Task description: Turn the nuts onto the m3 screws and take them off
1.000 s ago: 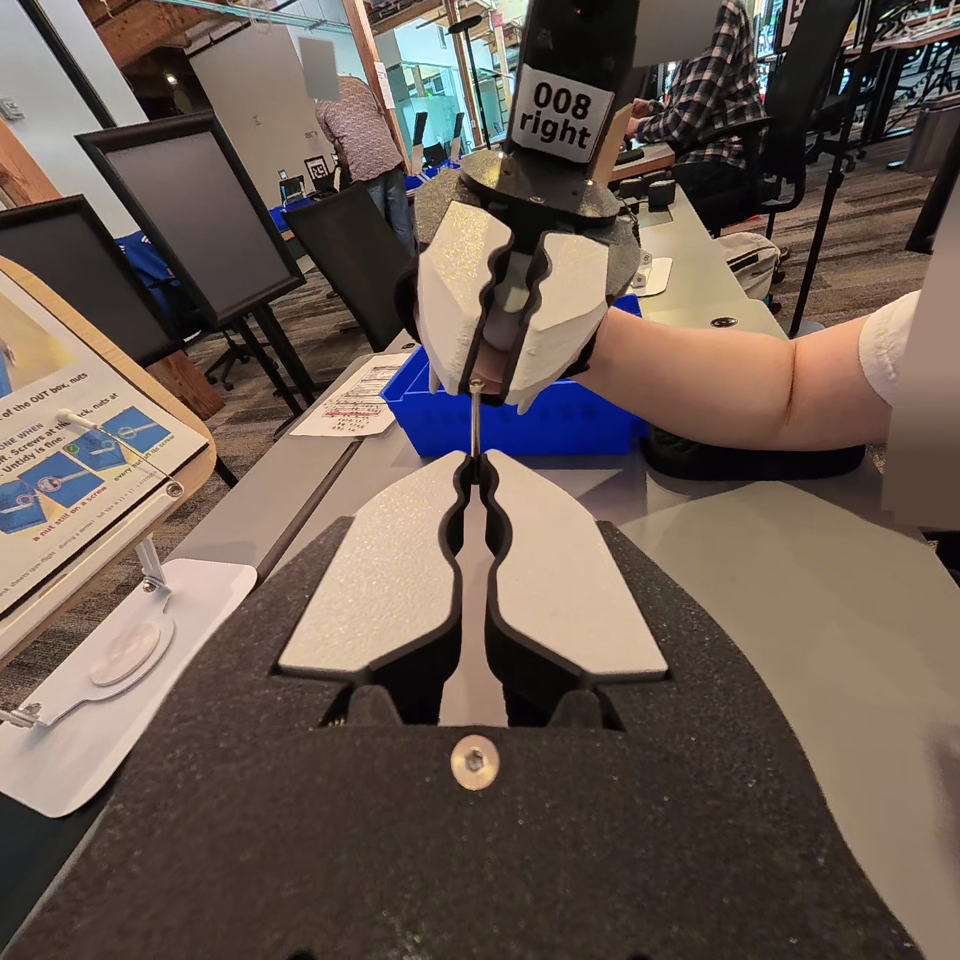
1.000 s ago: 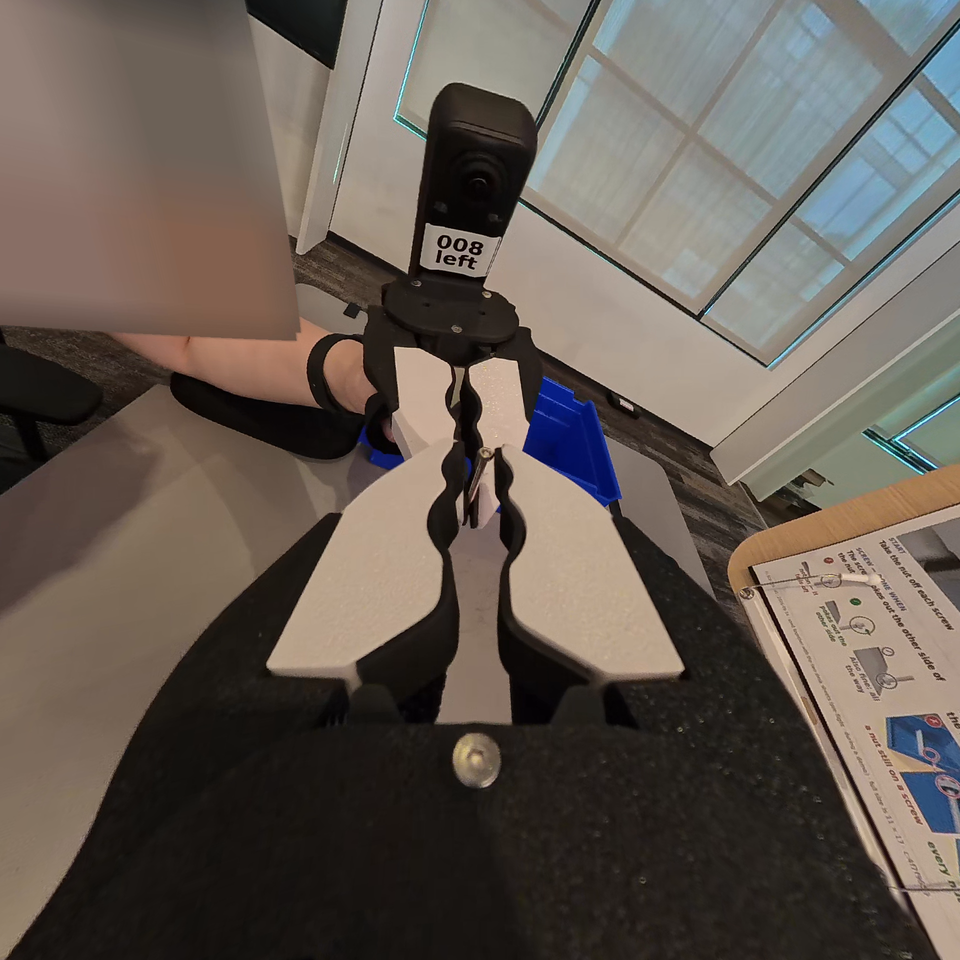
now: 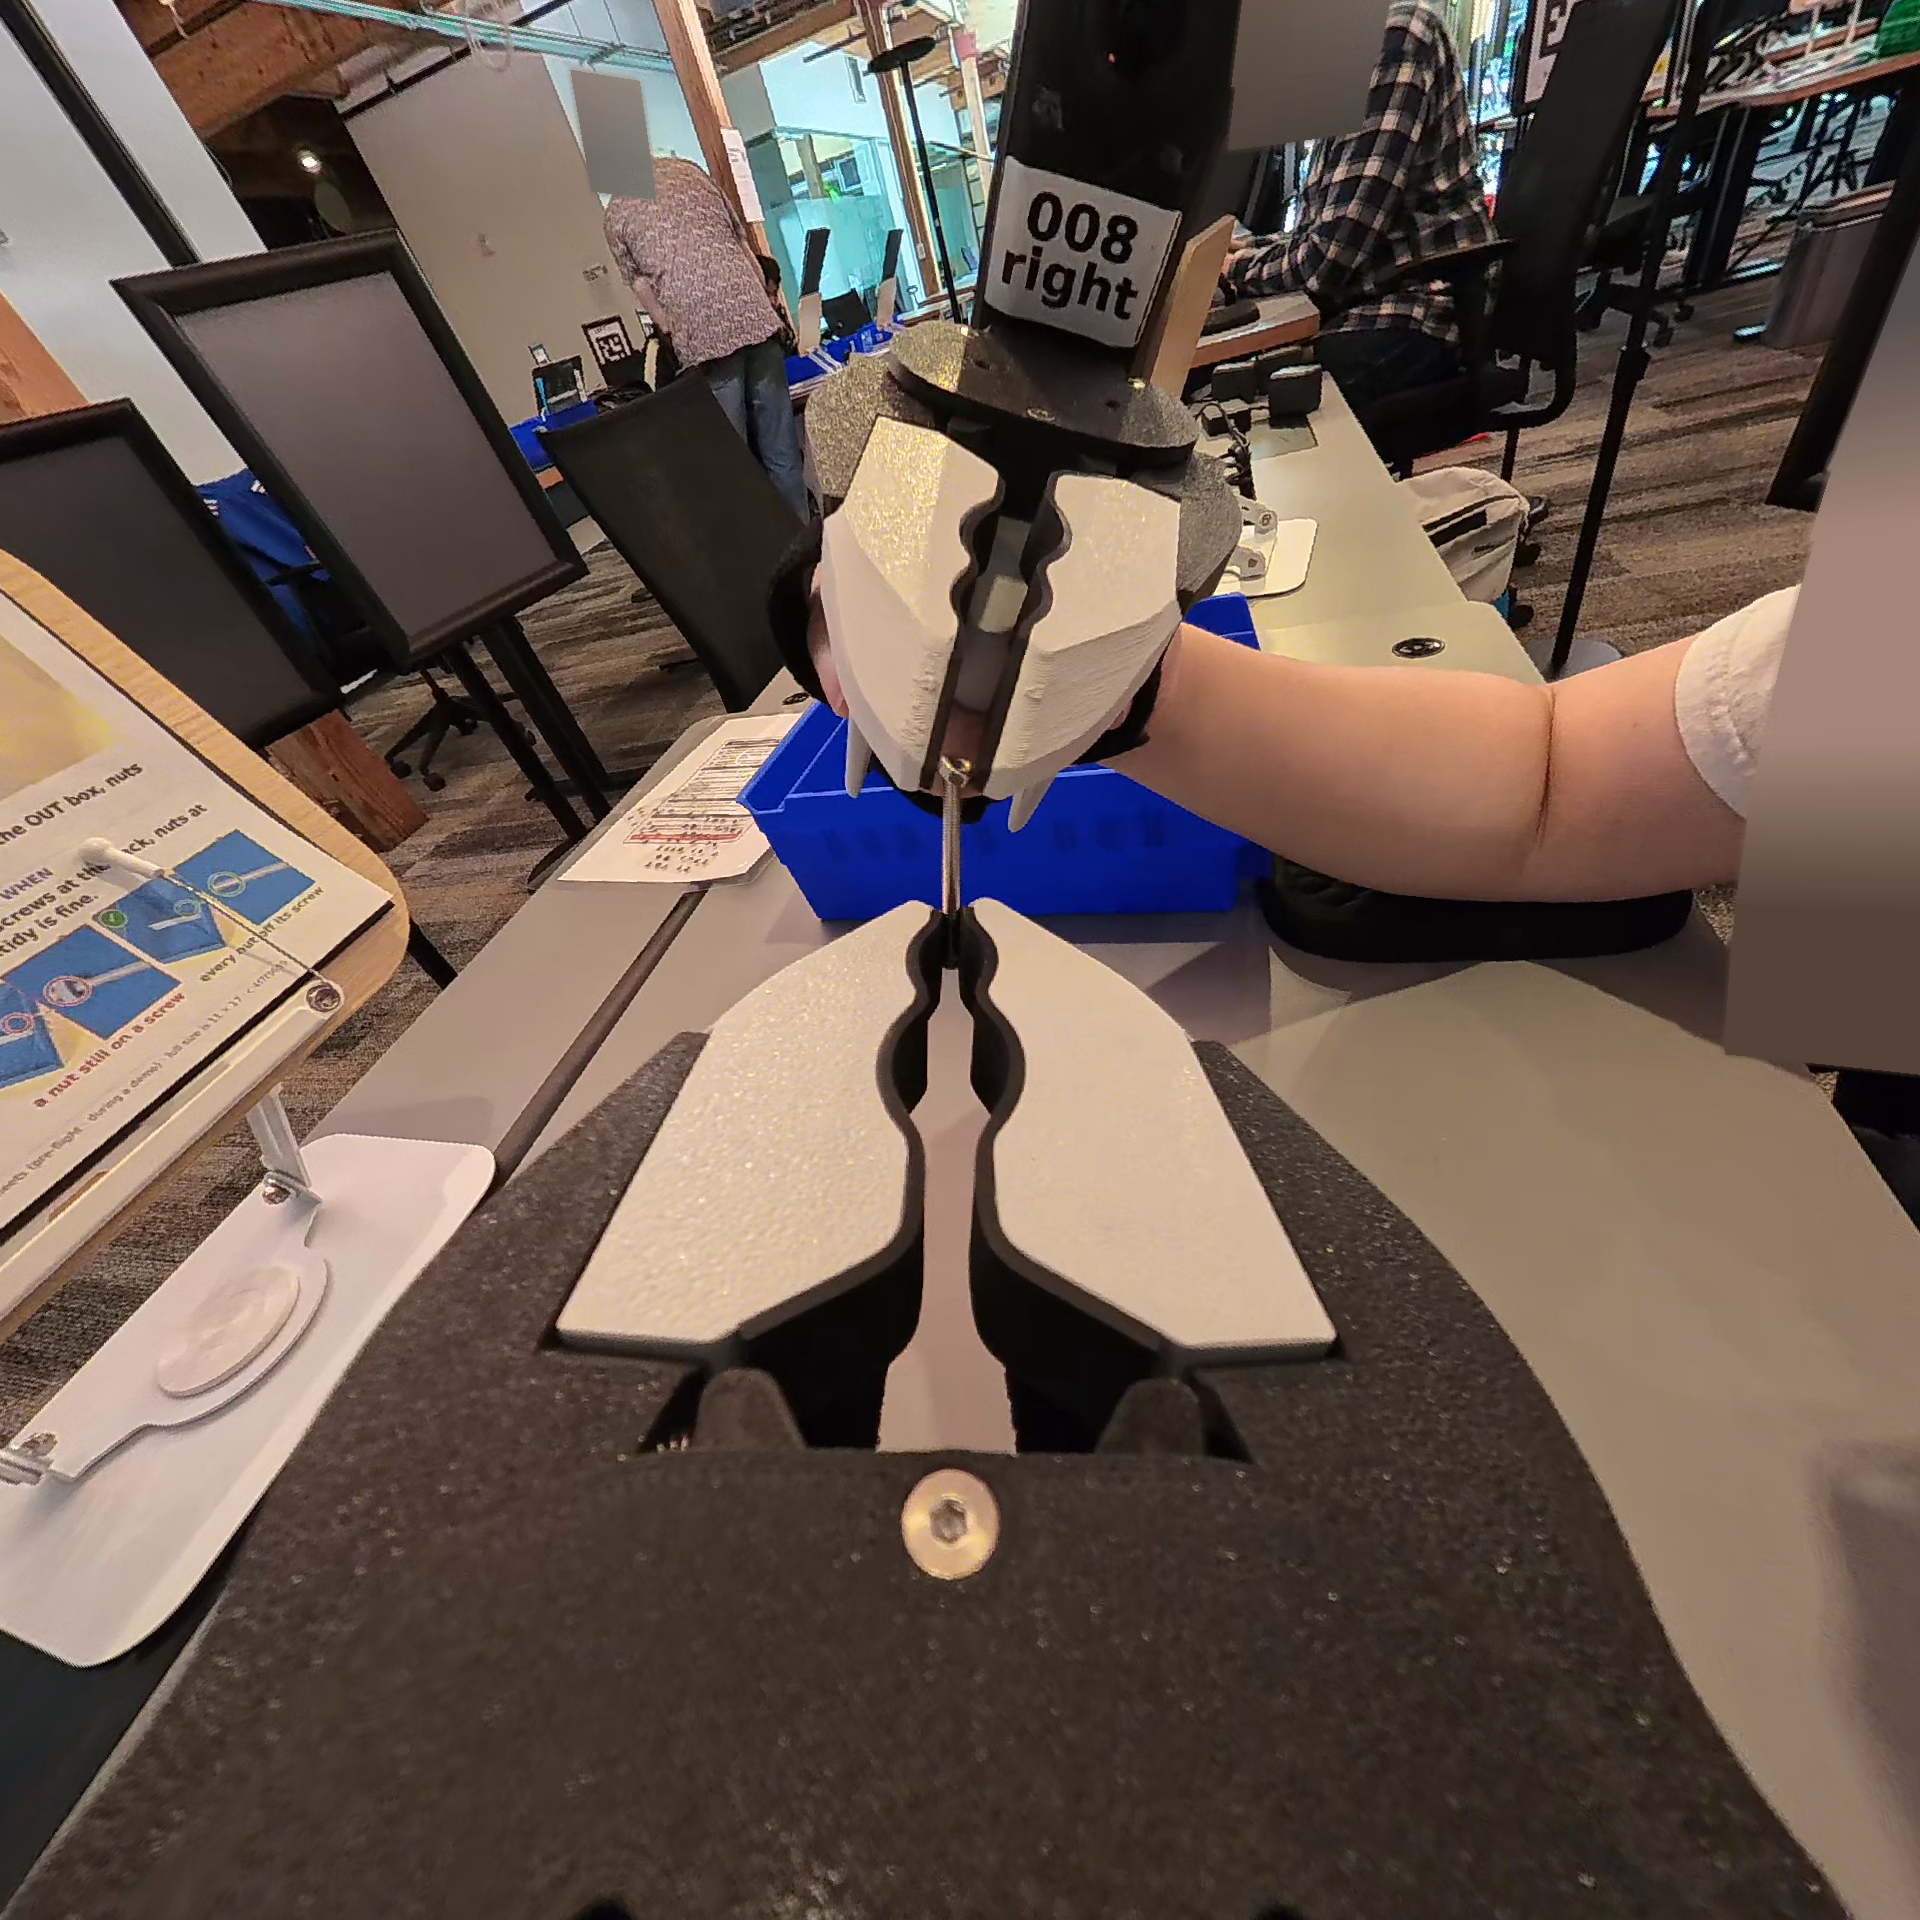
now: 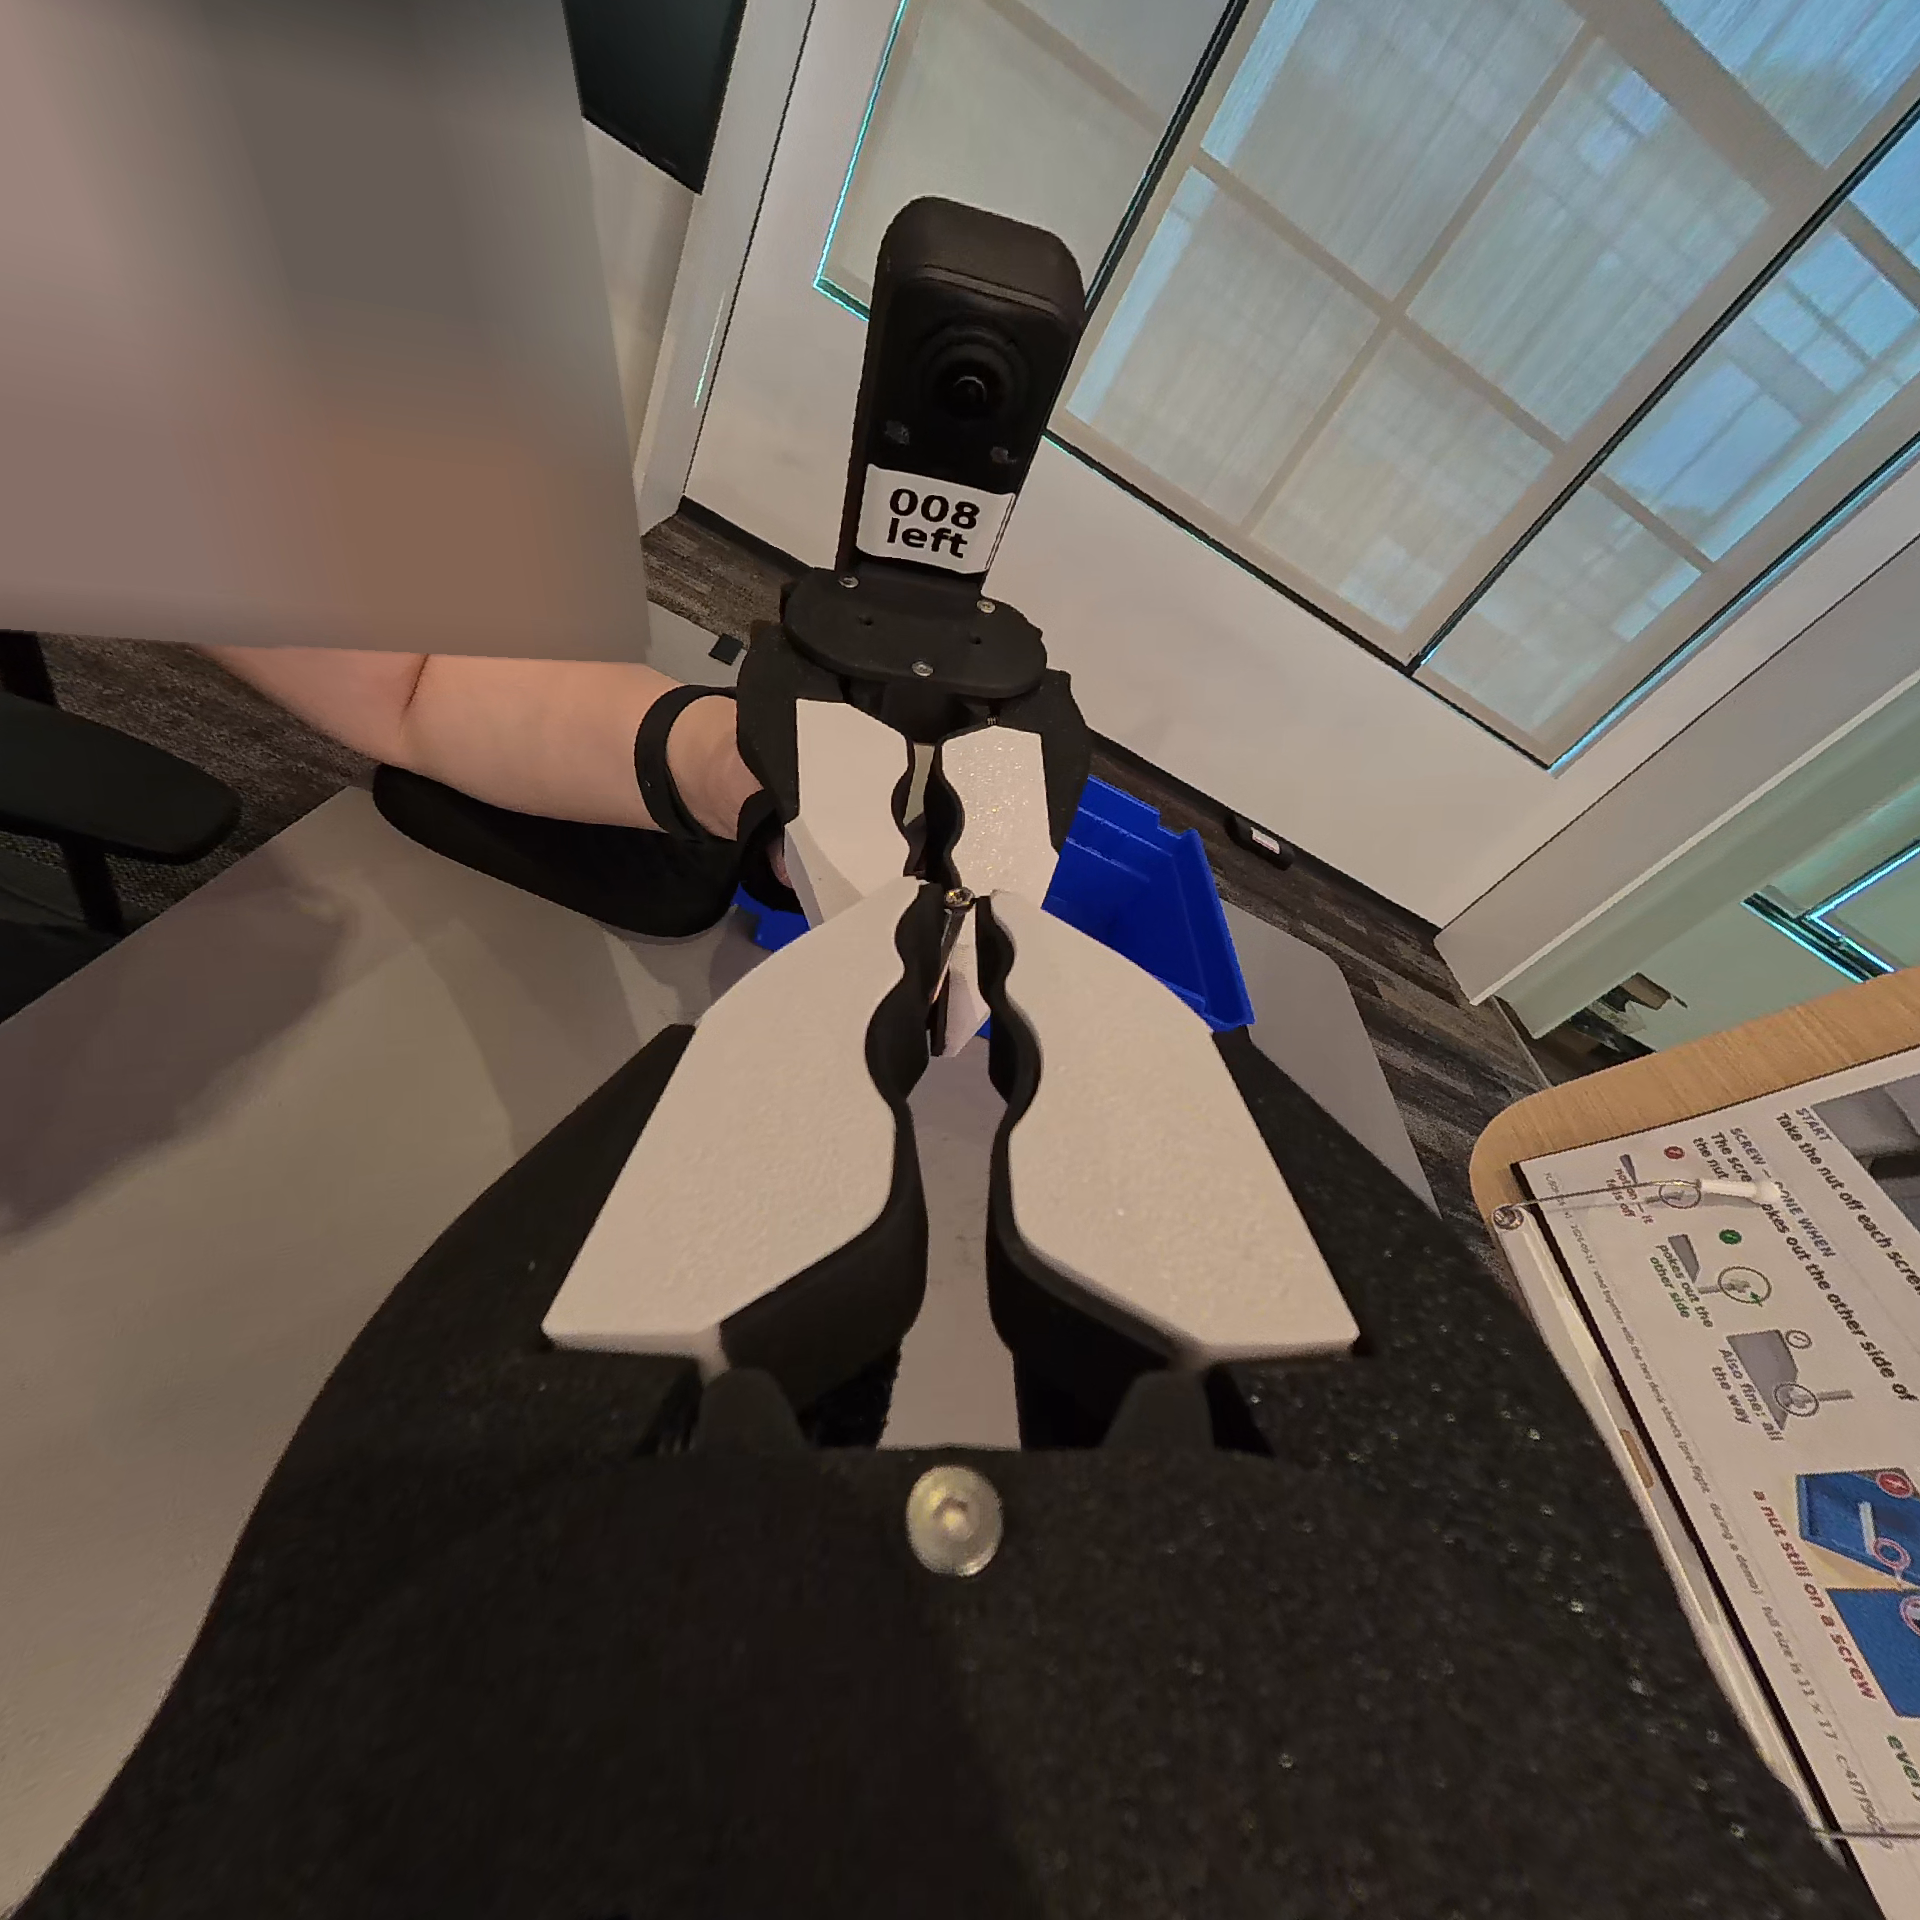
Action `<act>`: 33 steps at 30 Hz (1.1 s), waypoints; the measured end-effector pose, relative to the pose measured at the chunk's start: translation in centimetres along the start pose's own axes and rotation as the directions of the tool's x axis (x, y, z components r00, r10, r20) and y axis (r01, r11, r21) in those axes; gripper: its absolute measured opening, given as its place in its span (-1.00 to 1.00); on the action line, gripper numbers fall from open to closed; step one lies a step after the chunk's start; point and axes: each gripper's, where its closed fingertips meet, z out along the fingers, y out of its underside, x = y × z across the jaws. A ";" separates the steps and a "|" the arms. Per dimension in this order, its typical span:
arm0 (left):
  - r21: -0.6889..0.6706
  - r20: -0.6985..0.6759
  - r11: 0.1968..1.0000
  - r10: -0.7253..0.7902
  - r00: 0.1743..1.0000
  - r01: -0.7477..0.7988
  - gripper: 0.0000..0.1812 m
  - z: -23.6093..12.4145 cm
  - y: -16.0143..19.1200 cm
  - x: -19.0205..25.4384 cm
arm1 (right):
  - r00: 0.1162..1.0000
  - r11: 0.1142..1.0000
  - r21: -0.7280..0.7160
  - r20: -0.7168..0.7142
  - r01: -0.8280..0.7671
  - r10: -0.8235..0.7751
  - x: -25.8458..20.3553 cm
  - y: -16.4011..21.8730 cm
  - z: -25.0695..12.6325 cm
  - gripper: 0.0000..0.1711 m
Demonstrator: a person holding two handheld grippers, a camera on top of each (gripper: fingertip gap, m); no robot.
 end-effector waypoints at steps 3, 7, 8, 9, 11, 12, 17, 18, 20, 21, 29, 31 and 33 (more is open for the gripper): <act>-0.004 -0.001 1.000 0.000 1.000 0.000 -0.98 0.0 0.1 0.0 | 1.000 1.000 -0.004 0.010 -0.011 0.011 -0.1 0.1 0.1 -0.93; -0.009 -0.002 1.000 0.002 1.000 -0.002 -0.98 0.1 0.2 0.0 | 1.000 1.000 -0.016 0.020 -0.023 0.024 -0.2 0.3 0.2 -0.93; -0.010 -0.004 1.000 0.001 1.000 -0.001 -0.98 0.1 0.2 0.1 | 0.999 1.000 -0.015 0.022 -0.028 0.028 -0.2 0.3 0.2 -0.93; -0.012 -0.005 1.000 -0.001 1.000 0.001 -0.98 0.1 0.2 0.1 | 0.999 0.999 -0.013 0.019 -0.030 0.031 -0.2 0.3 0.2 -0.94; -0.015 -0.006 1.000 -0.003 1.000 0.003 -0.98 0.2 0.3 0.0 | 0.999 0.999 -0.013 0.023 -0.038 0.038 -0.2 0.4 0.1 -0.96; -0.019 -0.006 1.000 -0.006 1.000 0.006 -0.98 0.2 0.3 0.0 | 0.999 0.999 -0.015 0.024 -0.041 0.041 -0.2 0.5 0.1 -0.96; -0.029 -0.008 0.996 -0.086 0.996 0.086 -0.98 0.3 1.2 -0.7 | 0.997 0.995 -0.060 -0.011 -0.075 0.075 0.6 1.6 0.3 -0.96; -0.026 -0.012 0.994 -0.104 0.995 0.104 -0.98 0.3 1.4 -0.9 | 0.996 0.994 -0.065 -0.019 -0.085 0.084 0.8 1.9 0.4 -0.96; -0.041 0.003 0.993 -0.115 0.993 0.115 -0.98 0.3 2.0 -1.5 | 0.994 0.990 -0.091 -0.045 -0.107 0.103 1.3 2.5 0.6 -0.96; -0.057 0.024 0.992 -0.111 0.994 0.112 -0.98 0.2 2.4 -2.0 | 0.992 0.987 -0.114 -0.068 -0.112 0.105 1.6 3.0 0.7 -0.96; -0.157 0.154 0.974 -0.138 0.978 0.162 -0.98 -0.9 4.6 -4.8 | 0.965 0.960 -0.206 -0.221 -0.190 0.143 4.1 6.0 0.4 -1.00; -0.169 0.167 0.969 -0.154 0.974 0.183 -0.98 -1.2 4.7 -5.1 | 0.952 0.953 -0.206 -0.257 -0.220 0.164 5.0 6.5 -0.6 -0.99; -0.183 0.197 0.966 -0.145 0.970 0.181 -0.98 -1.7 4.7 -5.6 | 0.940 0.943 -0.240 -0.304 -0.232 0.154 6.0 7.2 -2.0 -0.98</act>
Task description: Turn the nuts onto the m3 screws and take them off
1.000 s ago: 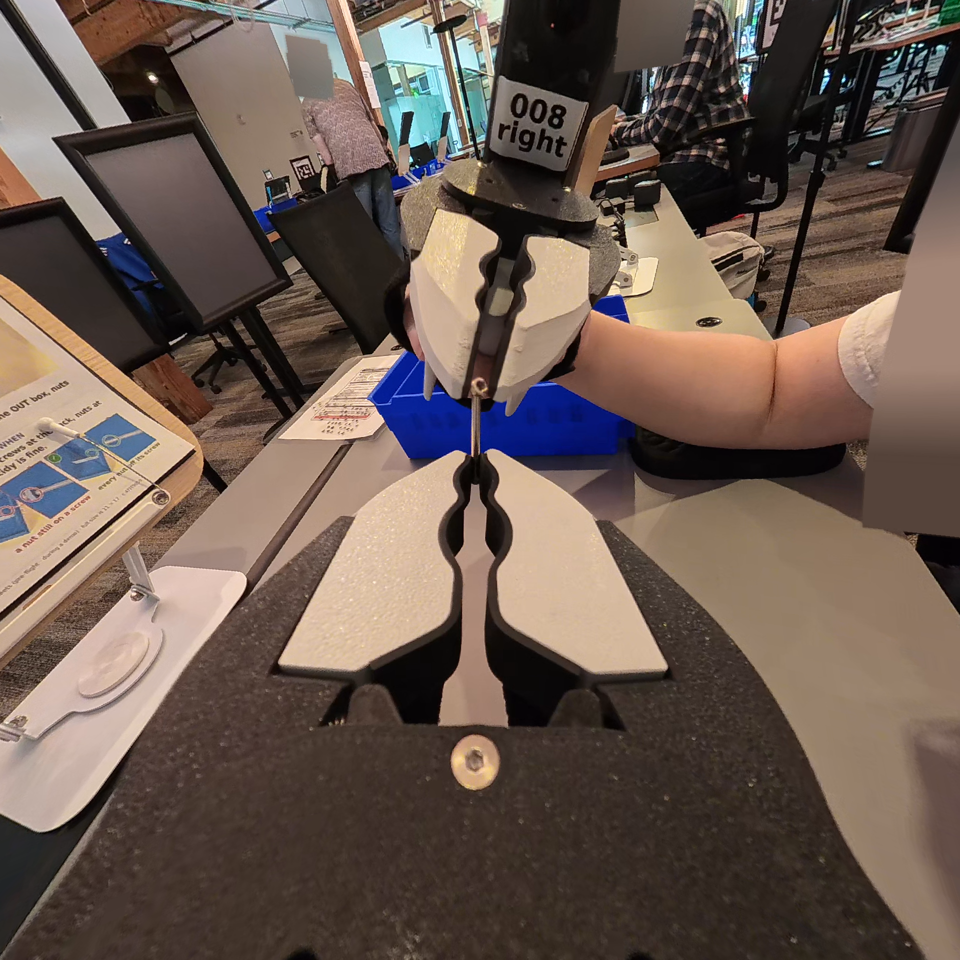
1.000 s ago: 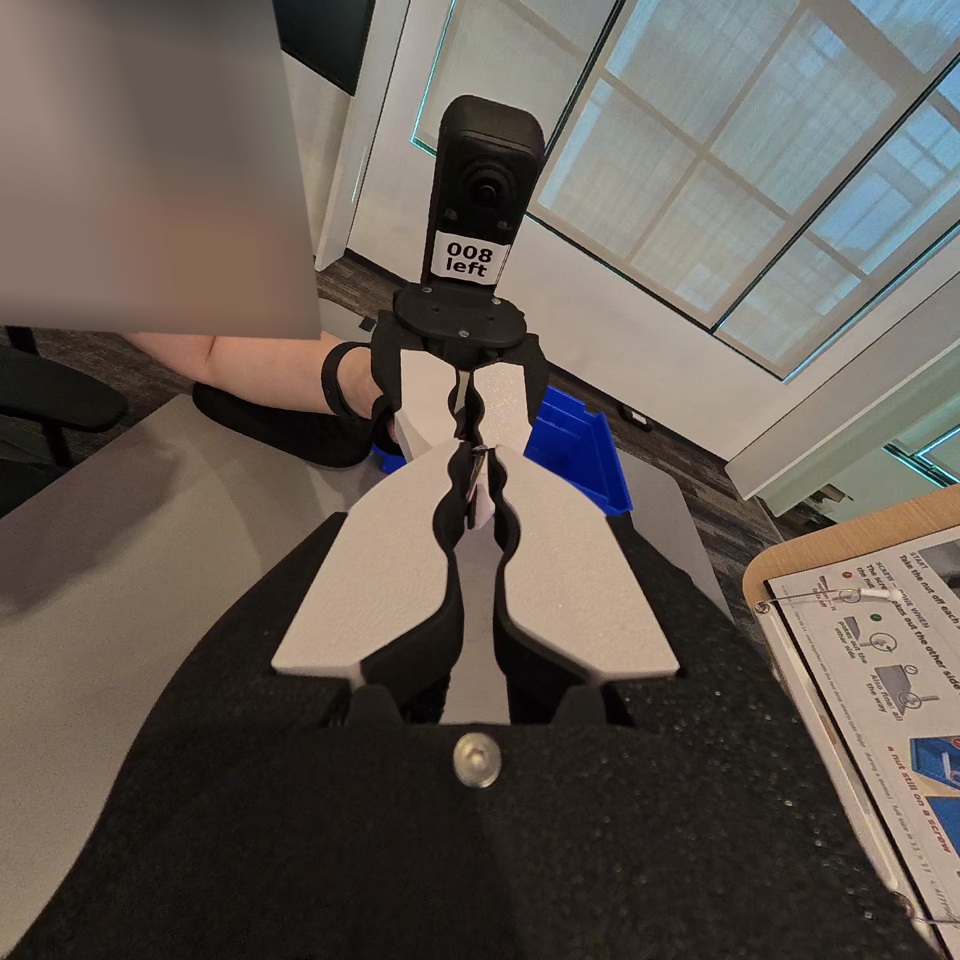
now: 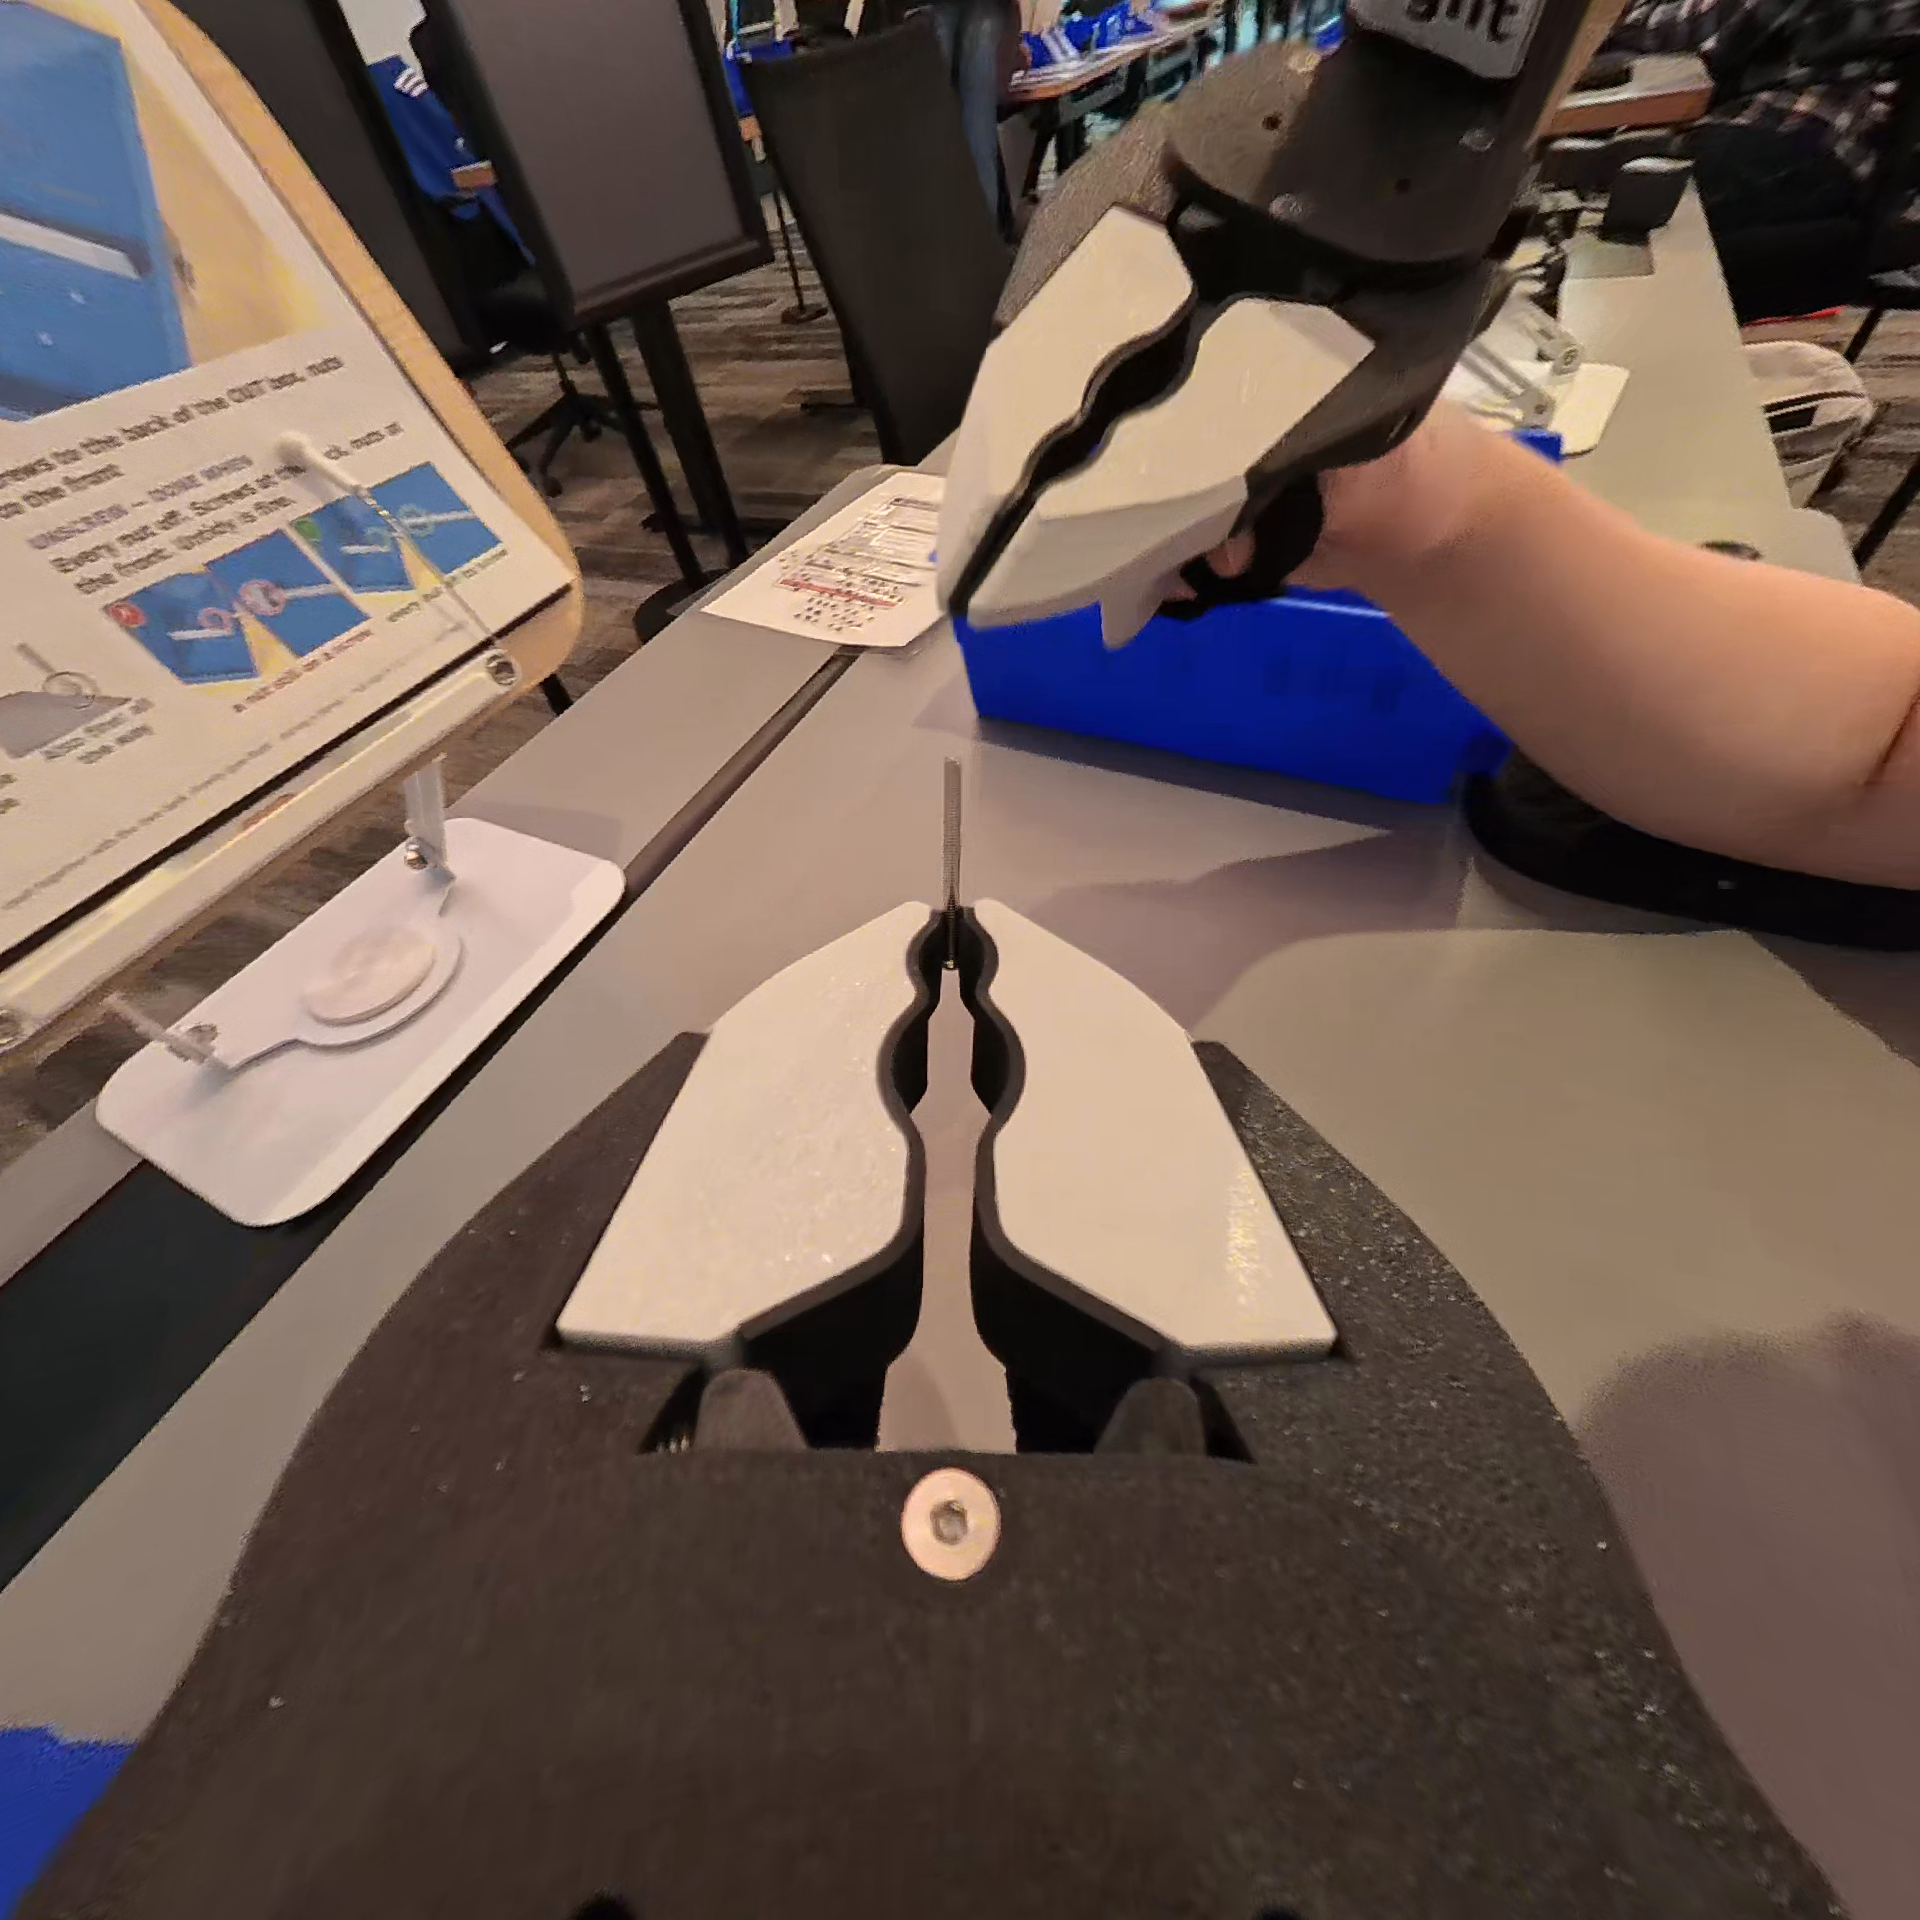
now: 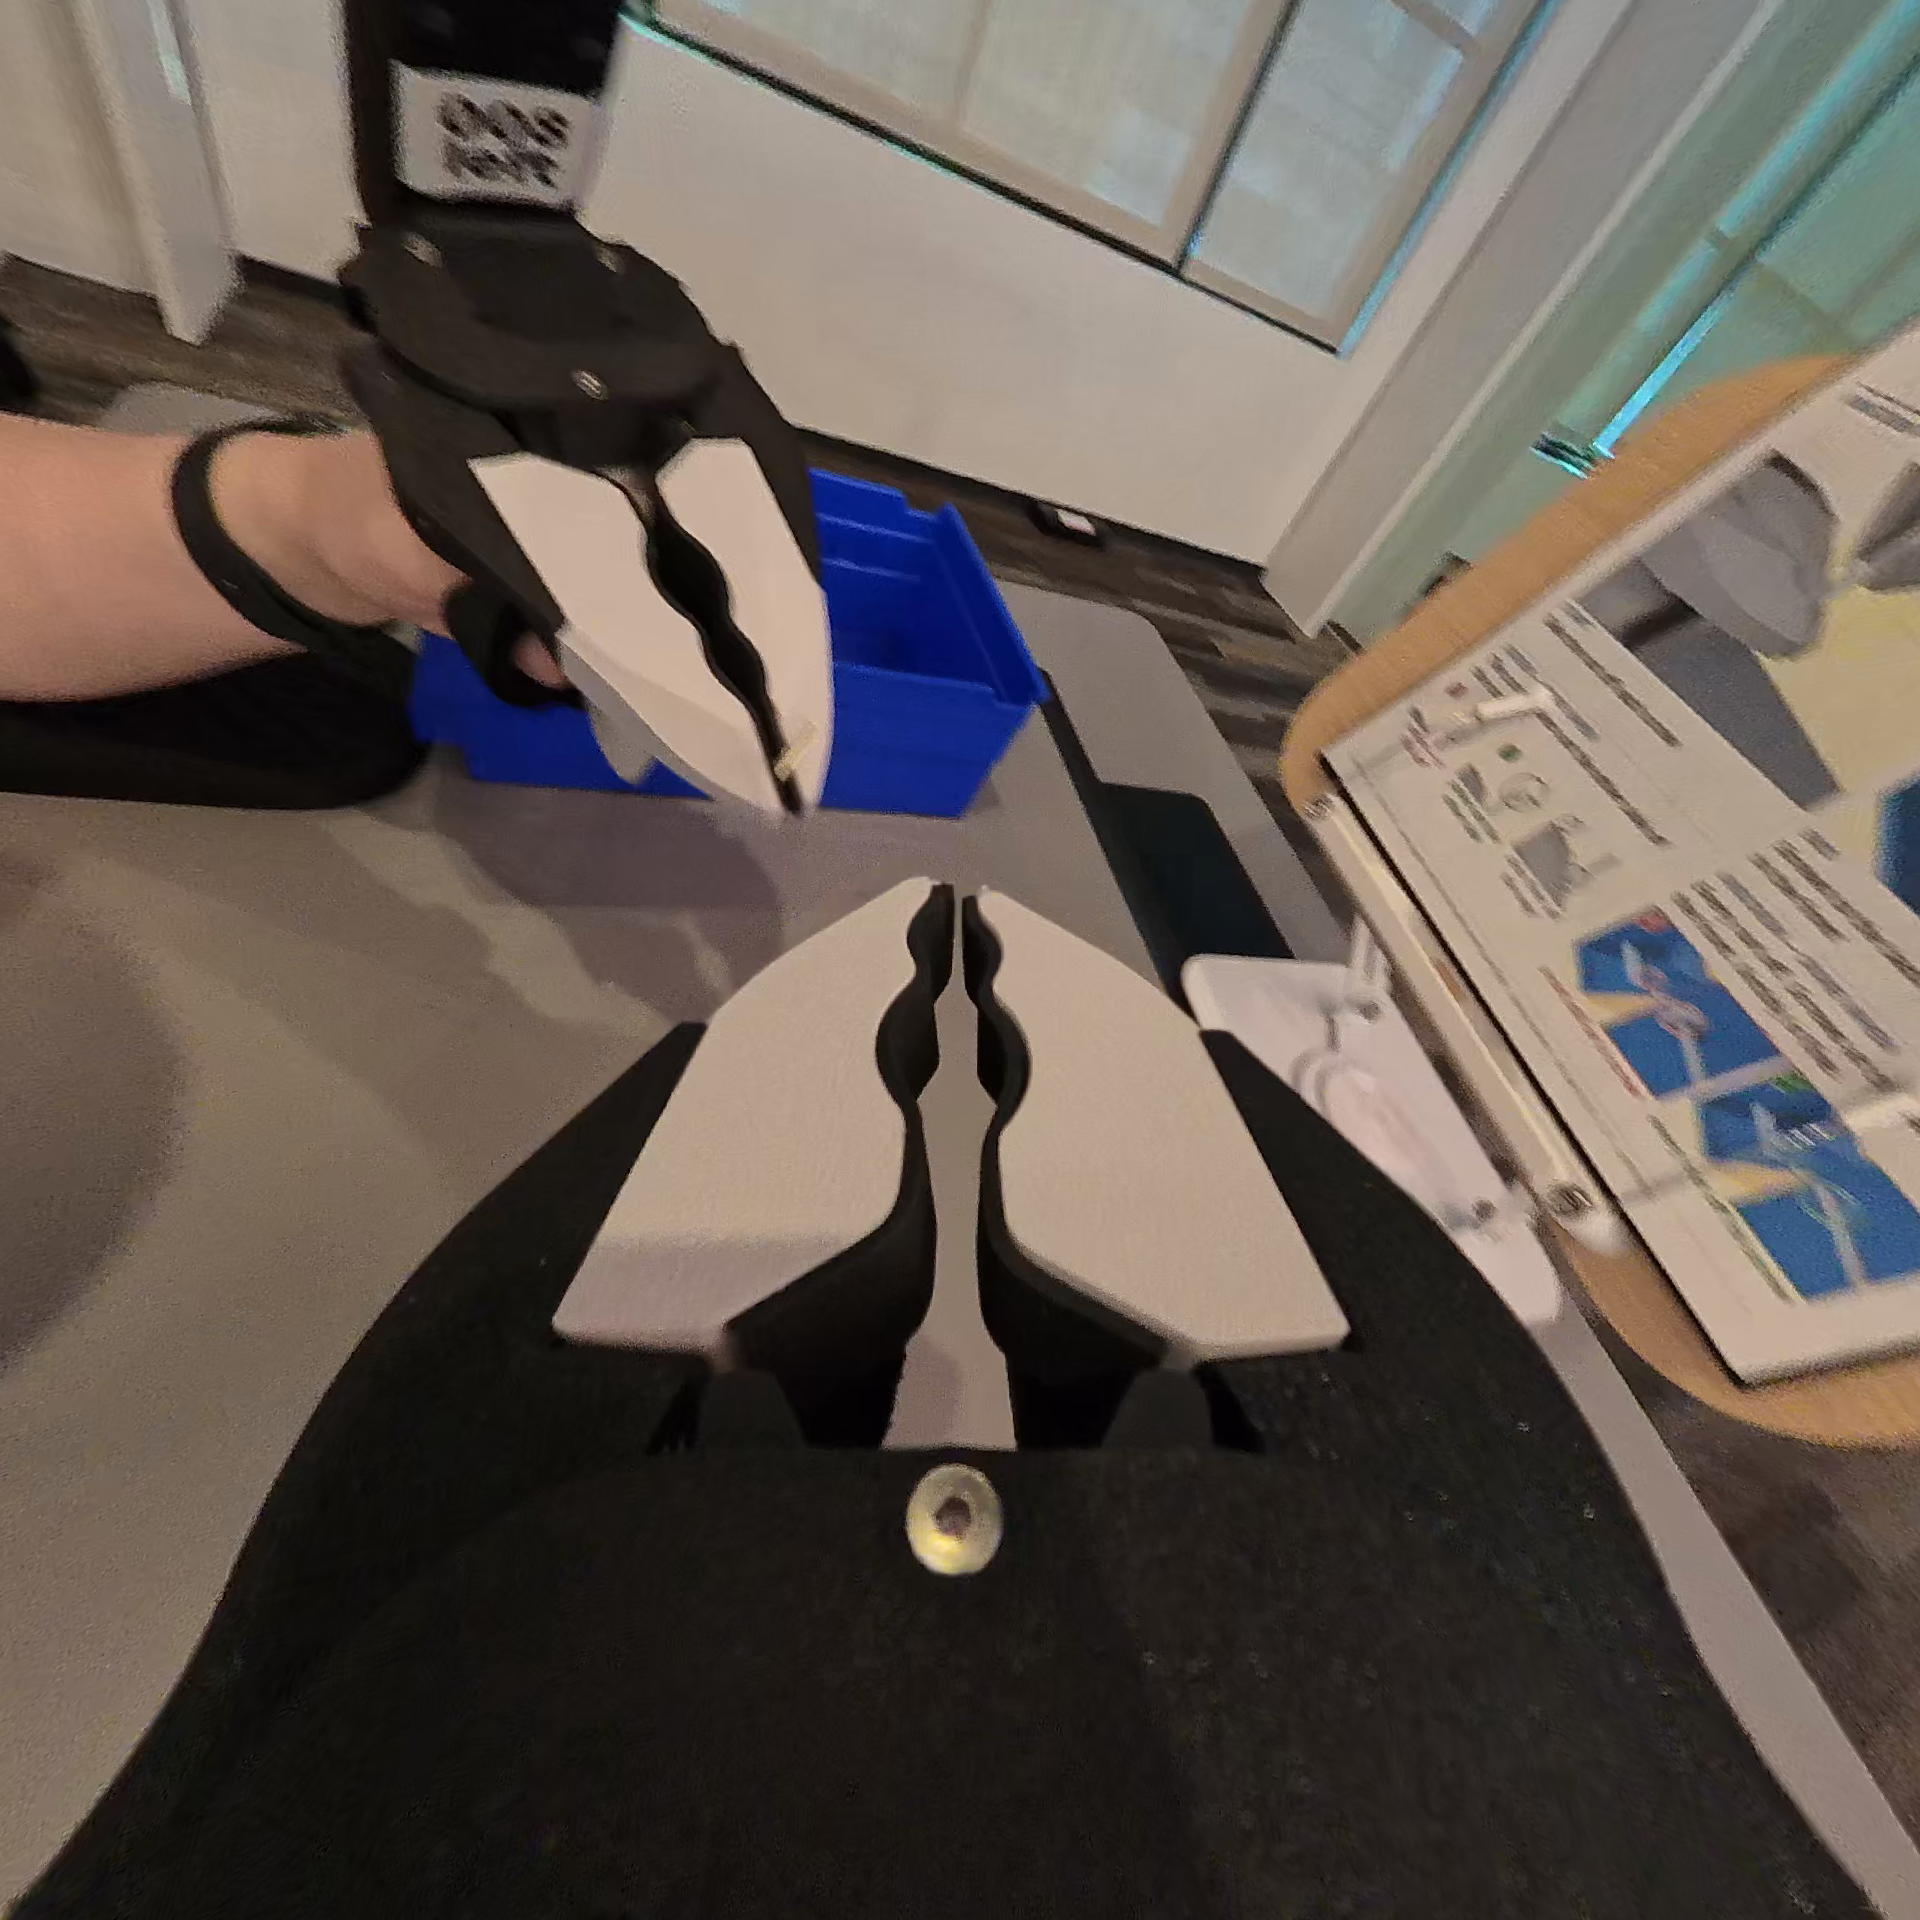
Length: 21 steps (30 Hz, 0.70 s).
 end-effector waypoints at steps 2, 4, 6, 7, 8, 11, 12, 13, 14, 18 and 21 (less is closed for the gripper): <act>-0.006 0.020 1.000 -0.025 0.999 0.025 -0.98 -0.3 0.1 -0.7 | 0.997 0.998 -0.060 -0.076 -0.018 0.013 1.7 0.9 -1.0 -0.98; 0.009 0.024 0.997 -0.072 0.997 0.071 -0.98 -0.6 0.0 -1.2 | 0.991 0.991 -0.113 -0.120 -0.077 0.063 2.6 1.5 -1.6 -0.97; 0.015 0.044 0.996 -0.087 0.995 0.087 -0.98 -1.0 0.2 -2.0 | 0.986 0.982 -0.145 -0.136 -0.119 0.100 2.8 1.7 -1.7 -0.97; 0.021 0.060 0.996 -0.092 0.994 0.091 -0.98 -1.2 0.3 -2.6 | 0.983 0.976 -0.164 -0.138 -0.143 0.121 2.8 2.0 -1.6 -0.97; 0.037 0.059 0.994 -0.109 0.992 0.107 -0.98 -1.3 0.2 -3.0 | 0.981 0.969 -0.179 -0.127 -0.169 0.148 2.8 2.4 -1.4 -0.97; 0.105 0.017 0.981 -0.167 0.986 0.165 -0.98 -1.4 -0.4 -3.2 | 0.968 0.940 -0.235 -0.096 -0.248 0.231 2.5 4.0 -0.7 -0.96; 0.108 0.027 0.980 -0.168 0.985 0.164 -0.98 -1.3 -0.2 -3.4 | 0.966 0.934 -0.247 -0.086 -0.259 0.245 2.4 4.4 -0.5 -0.96; 0.103 0.044 0.984 -0.154 0.987 0.149 -0.98 -1.2 0.0 -3.6 | 0.963 0.930 -0.250 -0.079 -0.268 0.256 2.3 4.7 -0.3 -0.96; 0.092 0.061 0.988 -0.130 0.990 0.124 -0.98 -1.0 0.2 -3.6 | 0.963 0.931 -0.243 -0.060 -0.271 0.264 2.1 4.8 -0.1 -0.96; 0.062 0.083 0.995 -0.083 0.993 0.078 -0.98 -0.7 0.2 -3.2 | 0.952 0.925 -0.239 0.003 -0.295 0.305 1.0 5.0 0.6 -0.96; 0.055 0.064 0.996 -0.070 0.996 0.066 -0.98 -0.5 -0.1 -2.5 | 0.960 0.926 -0.261 -0.011 -0.272 0.279 1.0 5.3 0.6 -0.95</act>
